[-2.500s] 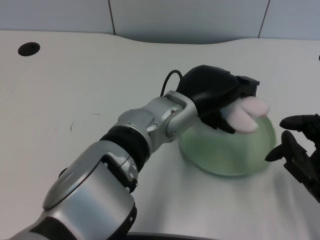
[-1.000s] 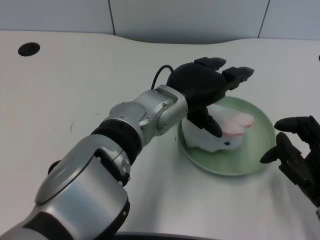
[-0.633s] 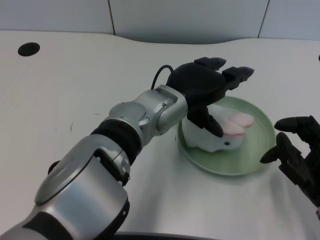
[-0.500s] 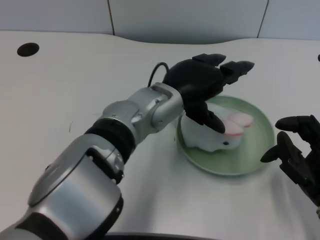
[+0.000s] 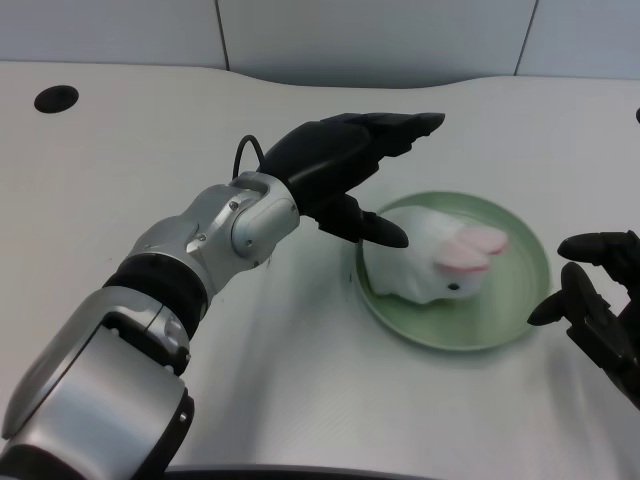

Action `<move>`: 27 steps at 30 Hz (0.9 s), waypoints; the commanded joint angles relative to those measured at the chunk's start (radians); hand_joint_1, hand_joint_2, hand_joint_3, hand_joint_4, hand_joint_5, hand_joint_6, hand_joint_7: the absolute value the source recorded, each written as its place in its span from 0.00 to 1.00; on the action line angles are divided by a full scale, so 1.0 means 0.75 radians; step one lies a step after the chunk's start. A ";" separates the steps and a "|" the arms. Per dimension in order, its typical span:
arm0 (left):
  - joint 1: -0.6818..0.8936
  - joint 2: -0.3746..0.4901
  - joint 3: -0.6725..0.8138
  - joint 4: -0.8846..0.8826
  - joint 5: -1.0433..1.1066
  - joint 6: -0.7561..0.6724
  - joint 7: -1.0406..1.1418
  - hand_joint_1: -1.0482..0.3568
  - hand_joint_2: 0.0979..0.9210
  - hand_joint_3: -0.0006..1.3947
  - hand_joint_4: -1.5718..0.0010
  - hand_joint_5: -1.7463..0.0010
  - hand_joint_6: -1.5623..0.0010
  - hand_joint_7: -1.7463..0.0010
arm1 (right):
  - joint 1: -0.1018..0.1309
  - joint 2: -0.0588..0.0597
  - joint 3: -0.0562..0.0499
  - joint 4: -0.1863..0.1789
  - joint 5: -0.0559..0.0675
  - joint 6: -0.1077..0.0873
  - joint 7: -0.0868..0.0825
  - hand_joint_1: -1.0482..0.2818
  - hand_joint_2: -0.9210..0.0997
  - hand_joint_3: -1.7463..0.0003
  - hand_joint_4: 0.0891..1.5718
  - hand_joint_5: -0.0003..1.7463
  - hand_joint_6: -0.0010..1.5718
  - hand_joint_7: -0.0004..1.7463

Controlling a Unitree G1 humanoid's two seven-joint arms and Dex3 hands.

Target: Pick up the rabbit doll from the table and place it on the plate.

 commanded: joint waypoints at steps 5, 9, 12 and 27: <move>0.005 0.005 0.012 -0.011 -0.009 -0.009 -0.019 0.23 1.00 0.11 0.92 0.94 0.91 0.96 | 0.008 -0.012 -0.012 -0.014 0.017 0.007 0.000 0.58 0.00 0.64 0.22 1.00 0.04 1.00; 0.036 0.021 0.051 -0.020 -0.051 -0.019 -0.033 0.24 1.00 0.13 0.91 0.93 0.90 0.96 | 0.006 -0.016 -0.012 -0.012 0.008 0.000 -0.002 0.58 0.00 0.64 0.22 1.00 0.04 1.00; 0.407 0.154 0.366 -0.260 -0.462 -0.108 -0.189 0.38 1.00 0.21 0.81 0.34 0.69 0.85 | -0.012 -0.026 -0.021 0.010 -0.016 0.004 -0.036 0.58 0.00 0.66 0.22 1.00 0.06 0.99; 0.839 0.211 0.582 -0.863 -0.819 0.169 -0.481 0.43 1.00 0.26 0.79 0.15 0.60 0.79 | -0.022 -0.060 -0.021 0.018 -0.019 0.009 -0.030 0.59 0.00 0.63 0.22 1.00 0.07 0.97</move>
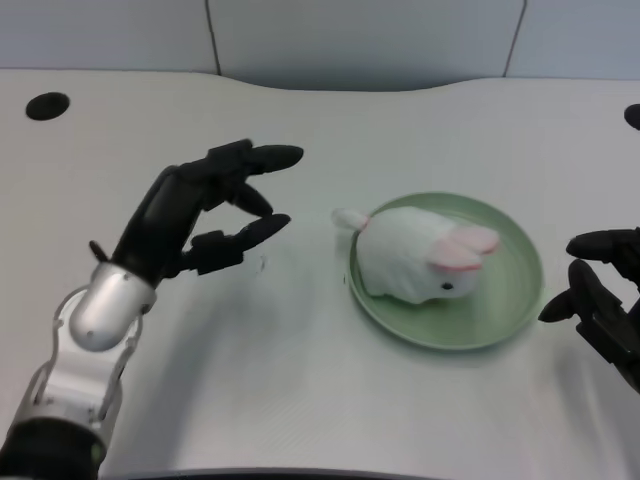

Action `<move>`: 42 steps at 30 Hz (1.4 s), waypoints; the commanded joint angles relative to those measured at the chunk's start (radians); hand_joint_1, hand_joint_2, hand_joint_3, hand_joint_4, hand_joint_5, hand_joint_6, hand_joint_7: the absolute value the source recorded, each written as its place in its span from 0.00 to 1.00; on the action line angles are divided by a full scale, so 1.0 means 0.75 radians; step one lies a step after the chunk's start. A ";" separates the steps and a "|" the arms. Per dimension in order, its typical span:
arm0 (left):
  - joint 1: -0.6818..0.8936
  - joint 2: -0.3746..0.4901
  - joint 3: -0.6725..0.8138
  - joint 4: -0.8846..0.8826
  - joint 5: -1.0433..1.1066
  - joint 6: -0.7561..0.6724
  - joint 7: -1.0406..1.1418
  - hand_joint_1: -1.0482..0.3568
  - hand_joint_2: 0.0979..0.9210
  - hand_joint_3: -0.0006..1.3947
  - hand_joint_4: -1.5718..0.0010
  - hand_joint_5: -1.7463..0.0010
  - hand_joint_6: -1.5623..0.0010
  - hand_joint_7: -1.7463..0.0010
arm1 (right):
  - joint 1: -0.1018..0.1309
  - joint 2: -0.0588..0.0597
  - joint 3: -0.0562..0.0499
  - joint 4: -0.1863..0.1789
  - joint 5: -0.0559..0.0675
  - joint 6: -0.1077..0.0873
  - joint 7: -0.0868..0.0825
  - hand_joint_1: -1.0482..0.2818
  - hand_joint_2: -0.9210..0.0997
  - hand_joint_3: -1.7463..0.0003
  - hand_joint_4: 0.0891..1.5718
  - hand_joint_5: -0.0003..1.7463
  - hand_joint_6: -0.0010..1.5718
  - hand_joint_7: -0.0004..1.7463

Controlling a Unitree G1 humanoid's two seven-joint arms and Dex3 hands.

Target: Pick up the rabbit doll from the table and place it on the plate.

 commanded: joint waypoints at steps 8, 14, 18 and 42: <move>0.098 0.025 0.047 -0.152 -0.027 0.138 -0.054 0.43 1.00 0.26 0.79 0.16 0.60 0.78 | -0.006 -0.020 -0.005 0.001 0.005 0.003 0.001 0.59 0.00 0.63 0.22 1.00 0.07 0.97; 0.171 0.006 0.153 -0.292 -0.233 0.375 -0.099 0.44 1.00 0.30 0.76 0.13 0.60 0.70 | -0.015 -0.016 -0.011 0.022 0.019 -0.014 0.018 0.59 0.00 0.63 0.23 1.00 0.07 0.97; 0.222 0.001 0.204 -0.424 -0.340 0.563 -0.121 0.45 1.00 0.33 0.74 0.11 0.61 0.62 | -0.020 -0.013 -0.014 0.034 0.025 -0.024 0.028 0.59 0.00 0.64 0.23 1.00 0.07 0.98; 0.335 -0.047 0.292 -0.572 -0.391 0.753 -0.106 0.45 1.00 0.29 0.70 0.11 0.64 0.55 | -0.041 0.000 -0.024 0.046 0.031 -0.004 0.004 0.59 0.00 0.63 0.21 1.00 0.05 0.98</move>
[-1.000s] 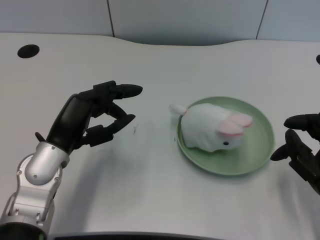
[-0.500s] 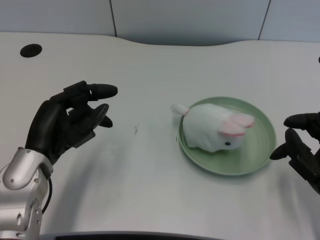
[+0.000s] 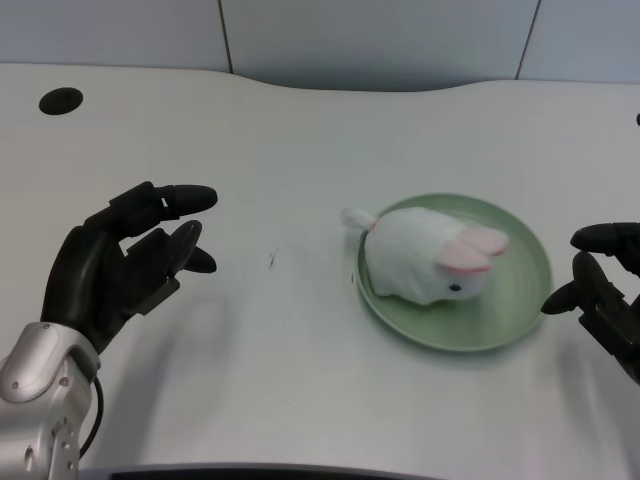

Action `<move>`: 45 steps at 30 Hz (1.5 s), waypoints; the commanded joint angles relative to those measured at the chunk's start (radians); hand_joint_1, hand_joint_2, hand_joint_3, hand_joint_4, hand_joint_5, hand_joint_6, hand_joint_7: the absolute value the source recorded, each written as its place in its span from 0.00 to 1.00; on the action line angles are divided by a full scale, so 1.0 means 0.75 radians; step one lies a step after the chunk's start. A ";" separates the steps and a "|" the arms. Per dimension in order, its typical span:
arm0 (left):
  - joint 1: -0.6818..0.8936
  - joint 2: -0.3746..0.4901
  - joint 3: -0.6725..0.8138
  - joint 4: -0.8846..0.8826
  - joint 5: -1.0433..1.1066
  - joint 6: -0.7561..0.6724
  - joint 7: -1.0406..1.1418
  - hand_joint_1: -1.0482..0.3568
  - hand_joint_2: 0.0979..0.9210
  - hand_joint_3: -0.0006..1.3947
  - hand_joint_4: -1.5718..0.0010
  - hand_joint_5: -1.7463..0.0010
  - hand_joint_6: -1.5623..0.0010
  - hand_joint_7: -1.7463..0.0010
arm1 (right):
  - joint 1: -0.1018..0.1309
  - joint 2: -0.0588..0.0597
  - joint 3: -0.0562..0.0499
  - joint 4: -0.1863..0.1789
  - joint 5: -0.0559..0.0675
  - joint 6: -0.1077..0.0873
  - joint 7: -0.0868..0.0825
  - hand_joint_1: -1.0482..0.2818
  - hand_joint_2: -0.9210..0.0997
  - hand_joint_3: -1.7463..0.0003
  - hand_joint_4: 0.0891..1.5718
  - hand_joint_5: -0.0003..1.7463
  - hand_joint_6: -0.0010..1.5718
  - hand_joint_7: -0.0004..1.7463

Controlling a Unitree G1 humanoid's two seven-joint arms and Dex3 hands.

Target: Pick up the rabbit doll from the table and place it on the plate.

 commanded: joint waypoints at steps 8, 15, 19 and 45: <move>0.047 0.025 0.026 -0.037 -0.002 0.047 0.012 0.45 1.00 0.29 0.70 0.11 0.63 0.54 | 0.010 0.007 -0.003 -0.015 0.008 0.000 -0.009 0.59 0.00 0.63 0.21 1.00 0.05 0.98; 0.074 0.034 0.036 -0.057 0.011 0.084 0.013 0.45 1.00 0.29 0.69 0.10 0.62 0.52 | 0.026 0.019 0.006 -0.055 0.007 0.024 -0.023 0.59 0.00 0.62 0.18 1.00 0.03 0.98; 0.074 0.033 0.038 -0.059 0.013 0.086 0.012 0.45 1.00 0.29 0.69 0.10 0.62 0.52 | 0.027 0.019 0.006 -0.057 0.007 0.025 -0.024 0.59 0.00 0.62 0.17 1.00 0.03 0.98; 0.181 0.067 0.010 0.026 0.042 0.119 -0.073 0.44 1.00 0.29 0.67 0.10 0.56 0.49 | 0.028 0.006 -0.010 -0.051 0.015 0.015 -0.013 0.60 0.00 0.61 0.20 1.00 0.06 0.98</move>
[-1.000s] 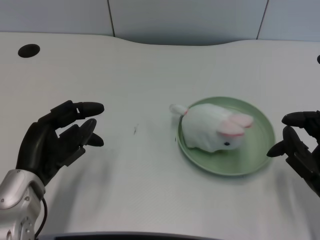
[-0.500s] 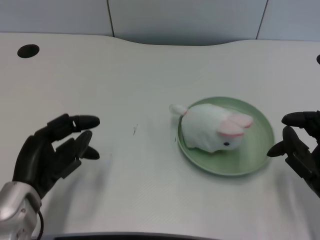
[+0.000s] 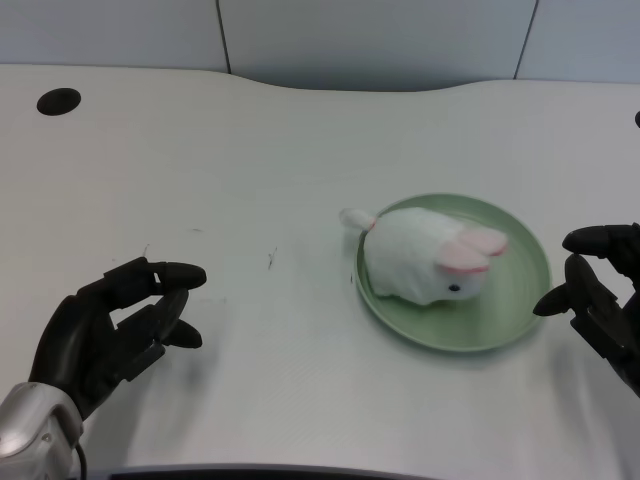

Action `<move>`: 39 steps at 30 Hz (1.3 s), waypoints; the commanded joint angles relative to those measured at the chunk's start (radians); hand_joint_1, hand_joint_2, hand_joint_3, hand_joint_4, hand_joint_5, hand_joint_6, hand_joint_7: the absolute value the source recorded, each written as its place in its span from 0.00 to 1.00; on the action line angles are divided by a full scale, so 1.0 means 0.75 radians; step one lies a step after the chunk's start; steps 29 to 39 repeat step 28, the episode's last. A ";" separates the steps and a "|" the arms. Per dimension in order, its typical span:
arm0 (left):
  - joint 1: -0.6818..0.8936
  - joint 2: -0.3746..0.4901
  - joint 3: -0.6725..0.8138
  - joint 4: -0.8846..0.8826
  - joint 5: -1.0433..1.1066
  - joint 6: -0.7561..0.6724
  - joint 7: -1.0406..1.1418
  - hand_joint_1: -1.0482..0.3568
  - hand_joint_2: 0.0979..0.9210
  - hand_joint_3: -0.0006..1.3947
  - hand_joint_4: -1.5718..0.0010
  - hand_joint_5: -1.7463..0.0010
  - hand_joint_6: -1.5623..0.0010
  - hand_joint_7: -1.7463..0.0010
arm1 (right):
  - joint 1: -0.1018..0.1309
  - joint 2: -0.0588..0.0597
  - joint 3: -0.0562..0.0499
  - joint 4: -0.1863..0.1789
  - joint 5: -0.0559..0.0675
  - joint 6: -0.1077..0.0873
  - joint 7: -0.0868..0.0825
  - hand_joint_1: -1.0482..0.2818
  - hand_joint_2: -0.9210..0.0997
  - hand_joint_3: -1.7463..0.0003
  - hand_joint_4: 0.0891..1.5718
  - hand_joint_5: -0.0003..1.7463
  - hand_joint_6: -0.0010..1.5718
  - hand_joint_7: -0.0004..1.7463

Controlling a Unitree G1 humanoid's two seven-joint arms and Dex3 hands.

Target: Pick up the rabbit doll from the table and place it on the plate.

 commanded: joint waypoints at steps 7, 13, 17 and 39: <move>-0.011 0.052 -0.034 0.132 0.079 -0.040 -0.025 0.43 1.00 0.30 0.67 0.11 0.54 0.49 | -0.012 -0.044 -0.041 0.030 0.015 -0.003 0.014 0.61 0.00 0.59 0.18 1.00 0.04 0.98; -0.027 0.050 -0.027 0.164 0.064 0.007 -0.034 0.42 1.00 0.31 0.68 0.11 0.54 0.49 | -0.026 -0.048 -0.053 0.054 0.022 -0.002 0.020 0.60 0.00 0.60 0.17 1.00 0.04 0.98; -0.047 0.039 -0.030 0.183 0.068 0.018 -0.020 0.42 1.00 0.30 0.66 0.11 0.54 0.49 | -0.044 -0.062 -0.059 0.093 0.017 -0.025 0.040 0.60 0.00 0.60 0.17 1.00 0.04 0.98; -0.098 0.028 -0.026 0.300 0.063 -0.111 -0.074 0.42 1.00 0.27 0.66 0.10 0.57 0.41 | -0.092 -0.072 -0.066 0.153 -0.008 -0.028 0.013 0.60 0.00 0.61 0.21 1.00 0.06 0.97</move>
